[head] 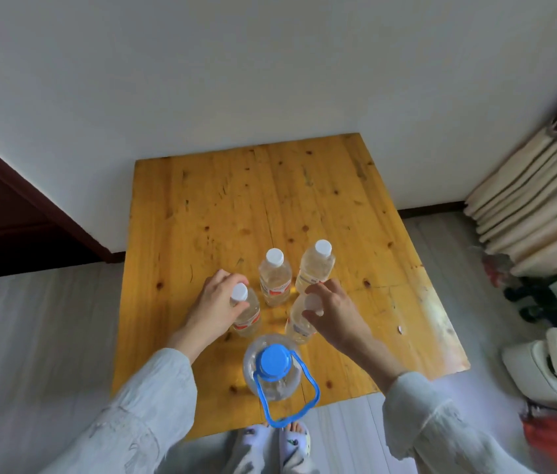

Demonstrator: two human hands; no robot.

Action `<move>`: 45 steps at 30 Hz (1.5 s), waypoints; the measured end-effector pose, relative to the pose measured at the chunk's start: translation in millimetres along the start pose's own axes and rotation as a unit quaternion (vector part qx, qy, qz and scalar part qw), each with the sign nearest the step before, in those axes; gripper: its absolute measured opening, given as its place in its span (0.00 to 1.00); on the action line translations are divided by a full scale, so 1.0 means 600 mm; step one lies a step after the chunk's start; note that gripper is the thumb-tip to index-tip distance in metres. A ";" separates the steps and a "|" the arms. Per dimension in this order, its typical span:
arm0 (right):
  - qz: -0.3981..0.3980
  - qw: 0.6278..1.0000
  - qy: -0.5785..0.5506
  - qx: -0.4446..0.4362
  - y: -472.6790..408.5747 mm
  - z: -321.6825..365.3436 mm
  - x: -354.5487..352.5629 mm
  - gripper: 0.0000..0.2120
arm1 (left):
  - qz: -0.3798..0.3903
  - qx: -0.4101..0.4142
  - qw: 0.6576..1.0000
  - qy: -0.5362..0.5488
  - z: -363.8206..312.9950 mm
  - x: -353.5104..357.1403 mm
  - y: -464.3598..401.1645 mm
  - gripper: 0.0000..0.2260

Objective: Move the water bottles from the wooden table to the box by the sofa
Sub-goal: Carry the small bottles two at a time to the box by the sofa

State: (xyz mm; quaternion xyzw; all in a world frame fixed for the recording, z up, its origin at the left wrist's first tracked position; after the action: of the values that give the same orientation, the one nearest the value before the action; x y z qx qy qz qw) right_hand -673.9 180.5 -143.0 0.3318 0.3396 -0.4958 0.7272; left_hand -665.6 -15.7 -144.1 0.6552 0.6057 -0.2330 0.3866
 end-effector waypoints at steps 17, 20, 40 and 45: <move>-0.174 0.971 -0.024 0.160 0.111 0.004 -0.164 0.15 | 0.092 0.232 0.968 -0.024 -0.192 -0.125 -0.008 0.12; -0.248 0.951 -0.021 0.185 0.180 0.011 -0.246 0.15 | 0.082 0.319 0.944 -0.022 -0.290 -0.159 0.029 0.12; -0.467 0.759 0.034 0.452 1.060 0.041 -0.269 0.12 | 0.317 0.629 0.710 0.019 -0.643 0.162 0.691 0.11; -0.500 0.663 0.019 0.557 1.332 0.078 -0.181 0.12 | 0.415 0.668 0.618 0.013 -0.673 0.285 0.945 0.12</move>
State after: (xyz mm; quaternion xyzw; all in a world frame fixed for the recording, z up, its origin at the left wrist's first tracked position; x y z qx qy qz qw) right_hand 59.9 426.6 88.5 0.4645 0.1282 -0.8752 0.0429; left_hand -152.5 426.7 90.0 0.9174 -0.0481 -0.3795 -0.1099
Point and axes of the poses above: each hand's wrist, its own y-axis away from the middle knuckle, its own x-axis out of the palm, z = x × y, the point moved 7 cm from there along -y, towards the middle knuckle, and after that the axes turned 1 degree about -x, right-handed, at the moved point
